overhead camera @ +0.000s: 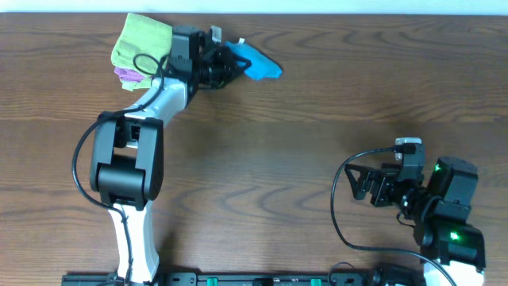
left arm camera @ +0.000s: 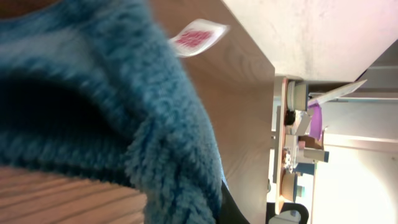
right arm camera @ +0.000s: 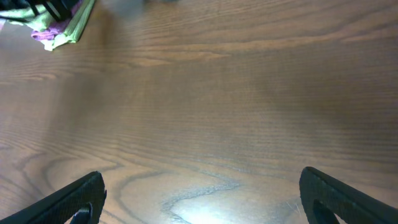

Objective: Fold the cloth
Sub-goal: 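Carry the blue cloth with the left gripper to the green cloth stack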

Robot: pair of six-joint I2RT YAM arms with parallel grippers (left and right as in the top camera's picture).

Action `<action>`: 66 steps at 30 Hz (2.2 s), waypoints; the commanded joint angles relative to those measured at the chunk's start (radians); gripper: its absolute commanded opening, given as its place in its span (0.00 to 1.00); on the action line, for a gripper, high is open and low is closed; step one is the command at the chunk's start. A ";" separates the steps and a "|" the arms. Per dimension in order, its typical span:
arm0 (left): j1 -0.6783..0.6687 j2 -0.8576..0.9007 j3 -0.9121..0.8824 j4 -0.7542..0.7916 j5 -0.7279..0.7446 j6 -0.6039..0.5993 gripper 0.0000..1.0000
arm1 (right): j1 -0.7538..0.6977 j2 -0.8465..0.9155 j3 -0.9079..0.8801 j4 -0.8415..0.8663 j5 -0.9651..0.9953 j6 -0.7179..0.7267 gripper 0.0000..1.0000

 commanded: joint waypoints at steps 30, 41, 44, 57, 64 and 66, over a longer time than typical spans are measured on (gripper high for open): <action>0.290 -0.027 0.480 -0.277 -0.275 0.239 0.06 | -0.008 -0.003 -0.005 -0.001 -0.018 0.010 0.99; 0.317 -0.027 0.493 -0.413 -0.318 0.347 0.06 | -0.008 -0.003 -0.005 -0.001 -0.018 0.010 0.99; 0.317 -0.027 0.493 -0.428 -0.331 0.355 0.06 | -0.008 -0.003 -0.005 -0.001 -0.018 0.010 0.99; 0.317 -0.027 0.493 -0.533 -0.384 0.366 0.06 | -0.008 -0.003 -0.005 -0.001 -0.018 0.010 0.99; 0.317 -0.027 0.493 -0.643 -0.453 0.369 0.06 | -0.008 -0.003 -0.005 -0.001 -0.018 0.010 0.99; 0.317 -0.026 0.493 -0.672 -0.472 0.370 0.06 | -0.008 -0.003 -0.005 -0.001 -0.018 0.010 0.99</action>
